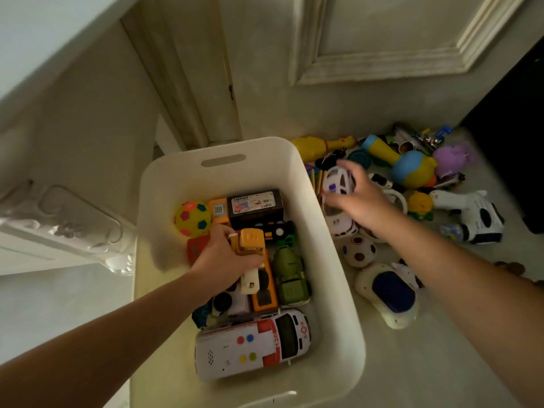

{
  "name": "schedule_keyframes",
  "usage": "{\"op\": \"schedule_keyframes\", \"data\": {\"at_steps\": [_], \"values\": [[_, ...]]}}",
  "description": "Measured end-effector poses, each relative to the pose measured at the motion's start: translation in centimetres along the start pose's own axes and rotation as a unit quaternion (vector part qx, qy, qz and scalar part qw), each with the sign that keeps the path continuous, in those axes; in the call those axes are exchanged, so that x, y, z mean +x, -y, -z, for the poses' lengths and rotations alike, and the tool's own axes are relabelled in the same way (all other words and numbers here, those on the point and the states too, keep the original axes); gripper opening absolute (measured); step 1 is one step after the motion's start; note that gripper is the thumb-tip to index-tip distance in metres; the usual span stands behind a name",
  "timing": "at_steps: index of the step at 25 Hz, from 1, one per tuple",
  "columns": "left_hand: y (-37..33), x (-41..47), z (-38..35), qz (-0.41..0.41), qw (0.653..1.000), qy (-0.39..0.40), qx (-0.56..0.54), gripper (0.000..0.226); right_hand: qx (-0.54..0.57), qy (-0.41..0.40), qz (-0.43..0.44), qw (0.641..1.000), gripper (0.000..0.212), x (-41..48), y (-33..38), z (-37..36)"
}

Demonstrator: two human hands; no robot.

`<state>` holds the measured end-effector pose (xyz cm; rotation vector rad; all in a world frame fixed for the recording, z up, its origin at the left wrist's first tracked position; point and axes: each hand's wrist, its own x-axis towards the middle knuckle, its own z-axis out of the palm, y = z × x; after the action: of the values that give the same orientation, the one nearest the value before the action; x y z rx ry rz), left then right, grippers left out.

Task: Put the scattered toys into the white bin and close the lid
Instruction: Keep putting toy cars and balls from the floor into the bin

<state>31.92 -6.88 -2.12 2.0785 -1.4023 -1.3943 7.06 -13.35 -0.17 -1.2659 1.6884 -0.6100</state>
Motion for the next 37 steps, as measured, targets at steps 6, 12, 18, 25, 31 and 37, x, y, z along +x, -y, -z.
{"op": "schedule_keyframes", "data": {"at_steps": [6, 12, 18, 25, 31, 37], "values": [[0.4, -0.8, -0.8, -0.028, 0.999, 0.005, 0.038, 0.051, 0.369, 0.120, 0.063, 0.920, 0.059, -7.2, 9.4, 0.5], [2.4, -1.4, -0.3, 0.007, 0.987, -0.056, 0.150, 0.050, -0.146, 0.047, 0.019, 0.988, 0.077, -8.0, 6.3, -7.2], [2.3, -0.4, -0.3, -0.034, 0.987, -0.030, 0.157, 0.054, -0.329, 0.022, 0.018, 0.944, 0.066, -5.4, 3.9, -11.5], [2.8, -0.6, -1.9, -0.075, 0.982, -0.007, 0.172, 0.059, -0.483, 0.071, 0.041, 0.872, 0.063, -7.2, 2.1, -11.5], [3.0, -0.3, -2.2, -0.102, 0.979, -0.024, 0.177, 0.056, -0.526, 0.120, 0.053, 0.841, 0.057, -7.4, 2.1, -10.8], [3.4, -0.4, -2.1, -0.100, 0.977, -0.005, 0.189, 0.060, -0.604, 0.222, 0.063, 0.763, 0.077, -7.8, 1.7, -11.2]]}}
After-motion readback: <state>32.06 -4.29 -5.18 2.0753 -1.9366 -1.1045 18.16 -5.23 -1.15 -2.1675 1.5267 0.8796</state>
